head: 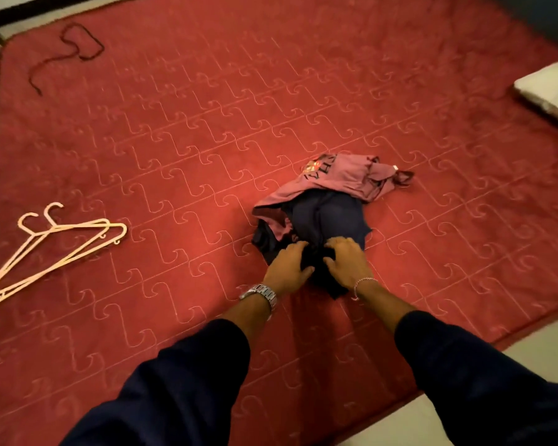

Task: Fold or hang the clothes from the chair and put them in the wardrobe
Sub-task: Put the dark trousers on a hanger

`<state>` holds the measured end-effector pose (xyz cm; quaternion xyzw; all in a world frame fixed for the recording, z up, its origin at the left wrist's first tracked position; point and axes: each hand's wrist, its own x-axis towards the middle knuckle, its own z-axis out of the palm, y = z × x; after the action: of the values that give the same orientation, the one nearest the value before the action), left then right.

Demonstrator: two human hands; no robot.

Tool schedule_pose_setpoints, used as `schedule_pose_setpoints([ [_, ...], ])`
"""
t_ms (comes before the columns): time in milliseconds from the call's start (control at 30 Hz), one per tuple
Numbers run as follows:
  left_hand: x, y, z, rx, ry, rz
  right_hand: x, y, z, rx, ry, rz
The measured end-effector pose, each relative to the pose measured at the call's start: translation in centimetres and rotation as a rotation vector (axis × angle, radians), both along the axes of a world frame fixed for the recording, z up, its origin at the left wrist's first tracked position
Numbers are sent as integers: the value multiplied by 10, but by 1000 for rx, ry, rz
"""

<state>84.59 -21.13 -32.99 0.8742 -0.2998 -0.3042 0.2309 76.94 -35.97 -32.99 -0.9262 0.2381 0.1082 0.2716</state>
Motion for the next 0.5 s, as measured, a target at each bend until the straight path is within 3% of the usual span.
schedule_pose_setpoints([
  [167, 12, -15, 20, -230, 9, 298, 10, -17, 26, 228, -268, -348],
  [333, 43, -31, 64, -373, 136, 458, 36, -30, 53, 112, -295, -187],
  [500, 57, -40, 118, -583, 343, 632, 51, -40, 99, 116, -446, -202],
])
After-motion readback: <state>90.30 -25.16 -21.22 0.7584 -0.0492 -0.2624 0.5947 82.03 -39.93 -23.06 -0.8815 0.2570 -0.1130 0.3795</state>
